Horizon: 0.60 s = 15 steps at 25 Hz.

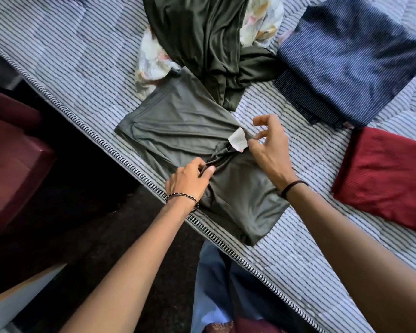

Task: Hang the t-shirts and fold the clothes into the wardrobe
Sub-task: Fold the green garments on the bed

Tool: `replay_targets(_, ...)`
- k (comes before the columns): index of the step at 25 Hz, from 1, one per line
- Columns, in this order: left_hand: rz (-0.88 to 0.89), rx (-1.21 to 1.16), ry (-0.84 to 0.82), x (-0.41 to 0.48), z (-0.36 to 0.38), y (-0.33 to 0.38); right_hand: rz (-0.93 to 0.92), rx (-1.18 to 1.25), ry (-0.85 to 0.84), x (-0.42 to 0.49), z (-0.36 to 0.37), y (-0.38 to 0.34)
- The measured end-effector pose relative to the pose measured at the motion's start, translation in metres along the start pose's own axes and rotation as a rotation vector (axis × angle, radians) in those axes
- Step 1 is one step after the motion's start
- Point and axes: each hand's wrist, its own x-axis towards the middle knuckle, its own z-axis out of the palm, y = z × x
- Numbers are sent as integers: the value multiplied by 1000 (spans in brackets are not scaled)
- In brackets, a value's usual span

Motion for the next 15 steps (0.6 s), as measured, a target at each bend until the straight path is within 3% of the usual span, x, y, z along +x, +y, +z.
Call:
replay_targets(4, 14, -60, 20, 5, 0, -5, -128, -260, -117, 8, 11, -1)
replay_targets(8, -48, -125, 2, 7, -2, -8, -13, 196, 52, 13, 18, -14)
replay_targets(12, 30, -78, 38, 4, -6, 4, 14, 80, 224, -4, 18, -9)
replay_targets(15, 50, -93, 52, 16, -9, 23, 65, 102, 256, -11, 21, 5)
